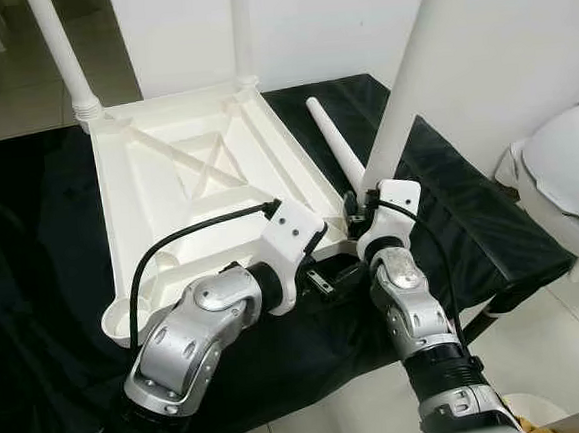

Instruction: Building children table

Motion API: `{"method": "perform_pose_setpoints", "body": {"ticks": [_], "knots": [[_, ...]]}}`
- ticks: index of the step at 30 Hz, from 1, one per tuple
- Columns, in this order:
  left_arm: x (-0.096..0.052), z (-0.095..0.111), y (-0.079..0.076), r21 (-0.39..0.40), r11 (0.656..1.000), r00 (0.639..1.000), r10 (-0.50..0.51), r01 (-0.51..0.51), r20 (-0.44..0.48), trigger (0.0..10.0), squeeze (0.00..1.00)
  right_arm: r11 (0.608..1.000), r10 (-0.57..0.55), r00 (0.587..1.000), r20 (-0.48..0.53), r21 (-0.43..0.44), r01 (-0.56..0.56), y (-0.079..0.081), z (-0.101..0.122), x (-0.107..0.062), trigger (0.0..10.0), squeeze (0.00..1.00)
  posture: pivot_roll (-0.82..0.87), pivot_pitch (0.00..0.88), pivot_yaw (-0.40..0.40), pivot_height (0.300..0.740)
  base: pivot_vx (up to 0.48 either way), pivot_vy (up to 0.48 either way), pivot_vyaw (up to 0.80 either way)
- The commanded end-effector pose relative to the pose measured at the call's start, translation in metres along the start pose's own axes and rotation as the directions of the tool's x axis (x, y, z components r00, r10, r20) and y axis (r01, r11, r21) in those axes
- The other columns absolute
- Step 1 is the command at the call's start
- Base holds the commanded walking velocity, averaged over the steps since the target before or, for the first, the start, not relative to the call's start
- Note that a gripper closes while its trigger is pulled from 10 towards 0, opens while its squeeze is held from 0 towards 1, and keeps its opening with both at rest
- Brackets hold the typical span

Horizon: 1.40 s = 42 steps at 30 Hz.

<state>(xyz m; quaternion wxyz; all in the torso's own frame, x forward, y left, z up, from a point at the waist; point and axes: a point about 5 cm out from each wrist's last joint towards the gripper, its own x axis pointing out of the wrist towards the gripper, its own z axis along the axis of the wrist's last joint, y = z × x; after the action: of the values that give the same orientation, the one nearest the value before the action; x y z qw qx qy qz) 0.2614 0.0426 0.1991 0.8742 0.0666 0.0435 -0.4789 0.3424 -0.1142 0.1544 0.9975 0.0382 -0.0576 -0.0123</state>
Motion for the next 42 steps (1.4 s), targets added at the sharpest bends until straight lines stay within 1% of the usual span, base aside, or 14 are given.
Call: {"method": "perform_pose_setpoints", "body": {"ticks": [1,4,7,10,11,14,16,21,24,25,28,30,37,42], "knots": [[0.001,0.001,0.0,0.005,1.0,1.0,0.006,-0.006,-0.007,10.0,0.0,1.0,0.001,1.0,0.019,0.005,-0.001,-0.002,0.003,-0.001,10.0,1.0,-0.01,0.096,0.004,0.74,0.0,0.0,0.0],[0.0,0.0,-0.001,0.002,1.0,1.0,0.006,-0.006,-0.01,10.0,0.0,0.998,0.066,0.998,0.016,0.008,-0.066,-0.004,0.004,0.0,10.0,1.0,-0.01,0.1,0.001,0.74,0.0,0.0,0.0],[0.0,-0.001,-0.002,0.0,1.0,1.0,0.006,-0.006,-0.012,10.0,0.0,0.99,0.132,0.991,0.018,-0.042,-0.132,-0.01,0.007,0.002,10.0,1.0,-0.01,0.104,-0.003,0.74,0.0,0.0,0.0],[0.0,-0.001,-0.002,0.0,1.0,1.0,0.006,-0.006,-0.012,10.0,0.0,0.985,0.165,0.986,0.02,-0.046,-0.164,-0.014,0.01,0.003,10.0,1.0,-0.01,0.105,-0.004,0.74,0.0,0.0,0.0],[0.0,-0.001,-0.002,-0.001,1.0,1.0,0.006,-0.006,-0.013,10.0,0.0,0.981,0.191,0.981,0.022,-0.05,-0.19,-0.017,0.012,0.004,10.0,0.0,-0.01,0.104,-0.006,0.74,0.0,0.0,0.0],[-0.001,-0.003,-0.003,0.001,1.0,1.0,0.004,-0.004,-0.019,10.0,0.0,0.962,0.266,0.964,0.025,-0.069,-0.264,-0.024,0.018,0.006,10.0,0.0,-0.01,0.107,-0.012,0.74,0.0,0.0,0.0],[-0.002,-0.003,-0.003,0.001,1.0,1.0,0.003,-0.003,-0.021,10.0,0.0,0.959,0.276,0.961,0.026,-0.072,-0.273,-0.025,0.019,0.006,10.0,0.0,-0.01,0.107,-0.012,0.74,0.0,0.0,0.0],[-0.003,-0.005,-0.004,-0.003,1.0,1.0,0.005,-0.005,-0.027,10.0,0.0,0.915,0.398,0.917,0.033,-0.076,-0.395,-0.026,0.021,0.0,10.0,0.0,-0.01,0.107,-0.015,0.74,0.0,0.0,0.0],[-0.004,-0.005,-0.004,-0.005,1.0,1.0,0.006,-0.006,-0.029,10.0,0.0,0.871,0.491,0.871,0.02,-0.054,-0.489,-0.029,0.021,-0.005,10.0,0.0,-0.01,0.108,-0.018,0.74,0.0,0.0,0.0],[-0.004,-0.005,-0.004,-0.005,1.0,1.0,0.006,-0.006,-0.029,10.0,0.0,0.871,0.491,0.871,0.02,-0.054,-0.489,-0.029,0.021,-0.005,10.0,0.0,-0.01,0.108,-0.018,0.74,0.0,0.0,0.0],[-0.004,-0.005,-0.003,-0.002,1.0,1.0,0.011,-0.011,-0.029,10.0,0.0,0.802,0.593,0.805,-0.021,-0.067,-0.593,-0.035,0.018,-0.01,10.0,0.0,0.0,0.104,-0.016,0.74,0.0,0.0,0.0],[-0.004,-0.004,-0.001,0.0,1.0,0.999,0.017,-0.017,-0.027,10.0,0.0,0.775,0.627,0.777,-0.055,-0.062,-0.629,-0.042,0.014,-0.01,10.0,0.0,0.0,0.099,-0.014,0.74,0.0,0.0,0.0],[-0.006,-0.004,0.003,0.013,1.0,0.999,0.023,-0.022,-0.033,10.0,0.0,0.749,0.654,0.75,-0.098,-0.049,-0.66,-0.065,0.007,-0.006,10.0,0.0,0.0,0.083,-0.005,0.74,0.0,0.0,0.0],[-0.006,-0.004,0.004,0.016,1.0,0.999,0.02,-0.02,-0.035,10.0,0.0,0.732,0.675,0.731,-0.104,-0.034,-0.68,-0.072,0.007,-0.004,10.0,0.0,0.0,0.078,0.001,0.74,0.0,0.0,0.0]]}}
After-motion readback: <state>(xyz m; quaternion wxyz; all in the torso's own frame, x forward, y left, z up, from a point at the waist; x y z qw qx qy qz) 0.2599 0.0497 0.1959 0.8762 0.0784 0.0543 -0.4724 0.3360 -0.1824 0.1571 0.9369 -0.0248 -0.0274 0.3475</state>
